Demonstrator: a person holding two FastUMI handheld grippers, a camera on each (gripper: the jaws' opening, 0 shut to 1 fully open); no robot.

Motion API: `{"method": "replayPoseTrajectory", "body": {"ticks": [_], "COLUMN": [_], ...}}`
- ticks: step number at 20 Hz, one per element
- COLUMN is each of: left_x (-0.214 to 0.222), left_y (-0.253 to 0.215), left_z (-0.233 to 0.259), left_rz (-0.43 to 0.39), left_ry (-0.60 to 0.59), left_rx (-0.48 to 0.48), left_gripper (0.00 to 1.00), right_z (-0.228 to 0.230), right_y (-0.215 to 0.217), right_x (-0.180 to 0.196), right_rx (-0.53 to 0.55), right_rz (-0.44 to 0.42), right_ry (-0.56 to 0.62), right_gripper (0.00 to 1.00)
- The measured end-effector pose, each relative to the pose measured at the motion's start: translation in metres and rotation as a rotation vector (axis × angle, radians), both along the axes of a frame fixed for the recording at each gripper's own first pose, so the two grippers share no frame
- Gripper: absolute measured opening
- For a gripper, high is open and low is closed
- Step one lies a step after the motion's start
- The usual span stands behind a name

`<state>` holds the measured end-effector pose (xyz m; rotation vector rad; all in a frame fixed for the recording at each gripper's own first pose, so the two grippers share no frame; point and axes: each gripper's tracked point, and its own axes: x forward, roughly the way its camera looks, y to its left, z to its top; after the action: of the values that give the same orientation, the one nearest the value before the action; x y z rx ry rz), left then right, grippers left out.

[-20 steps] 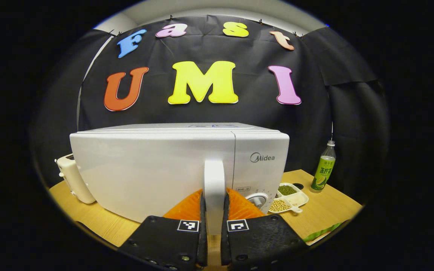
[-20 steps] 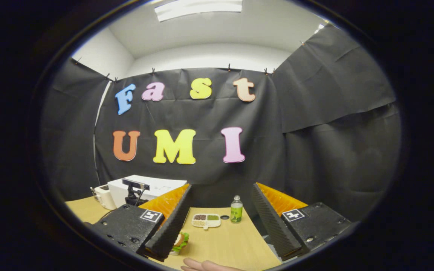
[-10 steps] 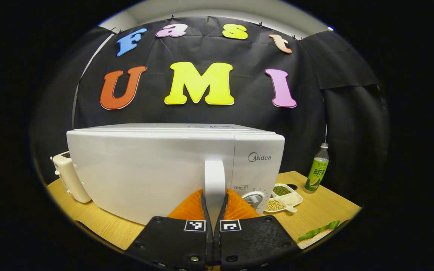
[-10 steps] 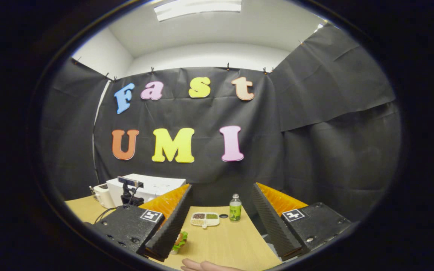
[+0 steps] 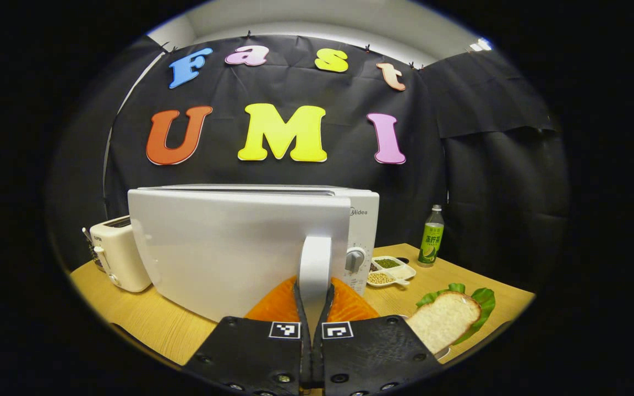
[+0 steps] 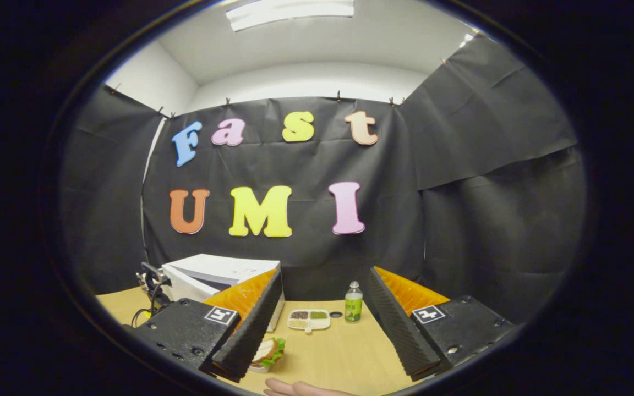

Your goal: Open the microwave oven with the left hand, put the food in, and close the microwave oven.

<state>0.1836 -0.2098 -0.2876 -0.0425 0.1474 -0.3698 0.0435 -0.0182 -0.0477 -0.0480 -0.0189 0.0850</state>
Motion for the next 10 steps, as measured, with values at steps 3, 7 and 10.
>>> {"method": "replayPoseTrajectory", "body": {"ticks": [3,7,10], "left_x": [-0.025,-0.059,-0.081], "left_y": [0.021,0.062,0.101], "left_z": [0.001,0.003,0.0], "left_rz": [-0.021,-0.034,-0.008], "left_ry": [0.009,-0.031,-0.028], "left_rx": [-0.013,0.029,0.03], "left_gripper": [0.01,0.06,0.06], "right_z": [-0.006,-0.002,-0.005], "right_y": [0.012,0.029,0.048], "right_x": [-0.006,-0.019,-0.027], "right_rx": [-0.023,-0.024,-0.018], "right_rz": [0.003,0.024,0.06], "right_ry": [0.018,0.008,0.019], "right_gripper": [1.0,1.0,1.0]}}
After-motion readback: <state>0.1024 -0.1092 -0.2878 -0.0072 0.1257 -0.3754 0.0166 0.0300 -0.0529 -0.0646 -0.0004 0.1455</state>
